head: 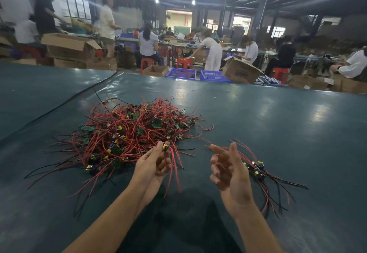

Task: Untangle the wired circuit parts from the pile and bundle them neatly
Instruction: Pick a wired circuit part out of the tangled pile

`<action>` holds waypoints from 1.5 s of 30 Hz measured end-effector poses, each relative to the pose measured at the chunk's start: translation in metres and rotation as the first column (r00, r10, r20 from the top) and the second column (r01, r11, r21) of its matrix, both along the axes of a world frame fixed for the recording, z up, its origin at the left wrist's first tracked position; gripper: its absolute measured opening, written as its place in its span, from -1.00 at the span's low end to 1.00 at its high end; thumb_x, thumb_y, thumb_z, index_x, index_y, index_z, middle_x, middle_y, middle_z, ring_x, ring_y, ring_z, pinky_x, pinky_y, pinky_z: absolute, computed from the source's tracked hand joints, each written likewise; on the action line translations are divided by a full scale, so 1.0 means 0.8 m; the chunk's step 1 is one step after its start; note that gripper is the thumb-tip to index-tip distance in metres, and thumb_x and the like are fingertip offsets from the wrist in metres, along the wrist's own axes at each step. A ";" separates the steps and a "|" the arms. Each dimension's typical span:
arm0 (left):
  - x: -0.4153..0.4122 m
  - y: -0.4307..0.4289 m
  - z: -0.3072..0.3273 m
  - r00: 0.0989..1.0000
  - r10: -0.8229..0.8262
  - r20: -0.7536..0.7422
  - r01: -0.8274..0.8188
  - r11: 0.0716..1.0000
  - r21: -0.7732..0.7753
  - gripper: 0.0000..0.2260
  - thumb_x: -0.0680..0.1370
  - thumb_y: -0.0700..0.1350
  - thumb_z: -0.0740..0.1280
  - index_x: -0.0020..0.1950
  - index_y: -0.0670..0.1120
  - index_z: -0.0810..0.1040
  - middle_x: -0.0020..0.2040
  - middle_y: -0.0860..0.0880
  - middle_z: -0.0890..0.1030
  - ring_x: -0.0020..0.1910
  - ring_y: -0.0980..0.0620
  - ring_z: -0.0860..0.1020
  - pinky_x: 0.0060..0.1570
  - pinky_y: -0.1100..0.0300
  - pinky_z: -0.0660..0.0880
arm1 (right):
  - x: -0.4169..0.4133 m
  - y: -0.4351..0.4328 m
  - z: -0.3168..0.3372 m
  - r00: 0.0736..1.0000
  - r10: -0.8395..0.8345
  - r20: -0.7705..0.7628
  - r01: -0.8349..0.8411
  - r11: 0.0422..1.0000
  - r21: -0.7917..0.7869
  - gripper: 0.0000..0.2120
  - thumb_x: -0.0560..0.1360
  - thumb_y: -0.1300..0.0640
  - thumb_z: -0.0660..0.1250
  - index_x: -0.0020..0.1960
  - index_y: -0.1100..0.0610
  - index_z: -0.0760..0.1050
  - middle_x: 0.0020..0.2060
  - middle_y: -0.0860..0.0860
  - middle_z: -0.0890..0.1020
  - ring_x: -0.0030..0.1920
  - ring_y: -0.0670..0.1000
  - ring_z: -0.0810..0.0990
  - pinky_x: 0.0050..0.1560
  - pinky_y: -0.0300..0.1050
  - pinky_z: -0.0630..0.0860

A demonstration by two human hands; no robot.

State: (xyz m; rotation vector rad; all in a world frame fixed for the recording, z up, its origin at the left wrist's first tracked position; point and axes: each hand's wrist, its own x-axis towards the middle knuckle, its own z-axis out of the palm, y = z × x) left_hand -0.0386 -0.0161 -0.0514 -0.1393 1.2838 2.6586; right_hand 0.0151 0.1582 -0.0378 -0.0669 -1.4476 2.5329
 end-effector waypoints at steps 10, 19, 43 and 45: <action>0.003 0.021 0.002 0.934 -0.355 -0.031 0.338 0.909 -0.243 -0.57 0.36 -0.15 0.35 0.23 -0.10 0.48 -0.17 -0.12 0.52 -0.30 0.03 0.46 -0.38 0.33 0.45 | 0.011 -0.040 -0.005 0.981 0.078 0.175 -0.139 0.920 0.366 -0.67 0.32 -0.19 0.41 -0.30 0.08 0.68 -0.54 -0.06 0.44 -0.57 -0.13 0.28 -0.55 -0.30 0.23; 0.006 0.015 -0.010 0.914 -0.404 -0.037 0.391 0.902 -0.186 -0.58 0.35 -0.12 0.43 0.20 -0.13 0.56 -0.37 -0.07 0.60 -0.50 0.09 0.54 -0.47 0.28 0.50 | 0.008 -0.046 -0.005 0.970 -0.017 0.241 -0.044 0.968 0.248 -0.76 0.51 0.07 0.41 -0.30 0.10 0.68 -0.52 0.02 0.53 -0.56 -0.06 0.38 -0.51 -0.27 0.30; 0.031 0.028 -0.013 0.848 -0.332 -0.413 0.030 0.809 -0.588 -0.62 0.52 0.08 0.28 -0.46 -0.04 0.53 -0.49 0.01 0.50 -0.49 0.09 0.46 -0.40 0.26 0.42 | 0.011 -0.061 -0.010 0.929 -0.265 0.258 0.173 0.928 0.330 -0.76 0.51 0.09 0.41 -0.33 0.02 0.68 -0.27 0.26 0.66 -0.22 0.13 0.61 0.03 0.24 0.61; 0.029 0.029 -0.014 0.858 -0.315 -0.405 0.025 0.815 -0.579 -0.60 0.50 0.11 0.29 -0.48 -0.06 0.52 -0.50 -0.02 0.50 -0.50 0.07 0.46 -0.40 0.28 0.42 | 0.006 -0.060 -0.011 0.922 -0.272 0.274 0.191 0.938 0.290 -0.76 0.50 0.08 0.42 -0.34 0.03 0.69 -0.36 0.20 0.63 -0.23 0.12 0.59 0.00 0.20 0.61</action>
